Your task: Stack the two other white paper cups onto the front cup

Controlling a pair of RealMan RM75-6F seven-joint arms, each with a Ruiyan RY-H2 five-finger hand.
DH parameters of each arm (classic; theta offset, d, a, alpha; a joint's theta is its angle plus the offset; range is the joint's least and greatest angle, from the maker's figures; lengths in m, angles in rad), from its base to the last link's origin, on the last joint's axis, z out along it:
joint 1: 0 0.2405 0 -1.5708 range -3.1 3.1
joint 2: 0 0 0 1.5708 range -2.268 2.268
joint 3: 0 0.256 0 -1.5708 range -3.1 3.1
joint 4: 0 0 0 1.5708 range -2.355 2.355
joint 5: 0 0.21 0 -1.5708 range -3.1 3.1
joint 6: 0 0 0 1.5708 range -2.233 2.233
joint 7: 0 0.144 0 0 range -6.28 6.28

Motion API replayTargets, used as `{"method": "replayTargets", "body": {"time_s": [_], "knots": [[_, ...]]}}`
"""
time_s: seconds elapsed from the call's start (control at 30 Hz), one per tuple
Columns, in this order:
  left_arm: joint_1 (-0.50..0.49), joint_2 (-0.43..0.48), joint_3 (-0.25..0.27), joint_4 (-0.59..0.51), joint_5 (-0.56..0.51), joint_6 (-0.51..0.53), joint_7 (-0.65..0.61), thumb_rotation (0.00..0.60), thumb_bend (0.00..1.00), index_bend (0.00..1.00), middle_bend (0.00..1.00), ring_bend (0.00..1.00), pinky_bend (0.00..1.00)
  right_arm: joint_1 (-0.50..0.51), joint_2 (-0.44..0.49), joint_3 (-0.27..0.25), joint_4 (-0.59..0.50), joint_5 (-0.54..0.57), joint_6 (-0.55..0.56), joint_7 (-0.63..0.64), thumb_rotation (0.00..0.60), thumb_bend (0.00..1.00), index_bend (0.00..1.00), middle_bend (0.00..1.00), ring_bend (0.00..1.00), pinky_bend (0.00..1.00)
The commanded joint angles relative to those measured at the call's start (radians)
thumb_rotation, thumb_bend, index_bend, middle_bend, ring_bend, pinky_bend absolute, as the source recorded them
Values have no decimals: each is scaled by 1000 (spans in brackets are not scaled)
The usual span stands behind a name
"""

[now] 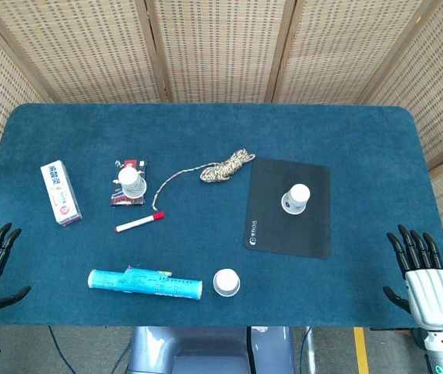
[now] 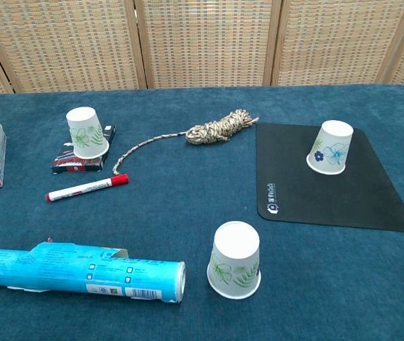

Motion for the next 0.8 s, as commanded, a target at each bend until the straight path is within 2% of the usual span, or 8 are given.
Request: {"method": "replayTargets", "body": {"time_s": [0.03,0.23,0.3,0.4,0.6,0.8], "knots": [[-2,0,-2,-1,-2,-3,0,600,0,0,0,0,0,1,-2,-1,0,2,-4,-3,600,0,4,0,0,0],[-8,-5,-5,9,7,-4,-1,600,0,0,0,0,0,2,-2,1,1,10,-11,-1,600,0,4,0,0,0],[-12,-11,-5,18,14,-5,-7,600,0,0,0,0,0,15,-2,16,3,42,-35,13,600,0,4,0,0,0],[-18,-19,-14,27,3,-12,-8,600,0,0,0,0,0,61,3,51,4,91,-107,23,600,0,3,0,0,0],[-47,-37,-36,41,-42,-65,4,600,0,0,0,0,0,217,40,116,-2,150,-326,16,600,0,7,0,0,0],[-66,-59,-57,51,-88,-99,42,600,0,0,0,0,0,377,5,181,60,207,-511,3,600,0,35,22,0,0]]}}
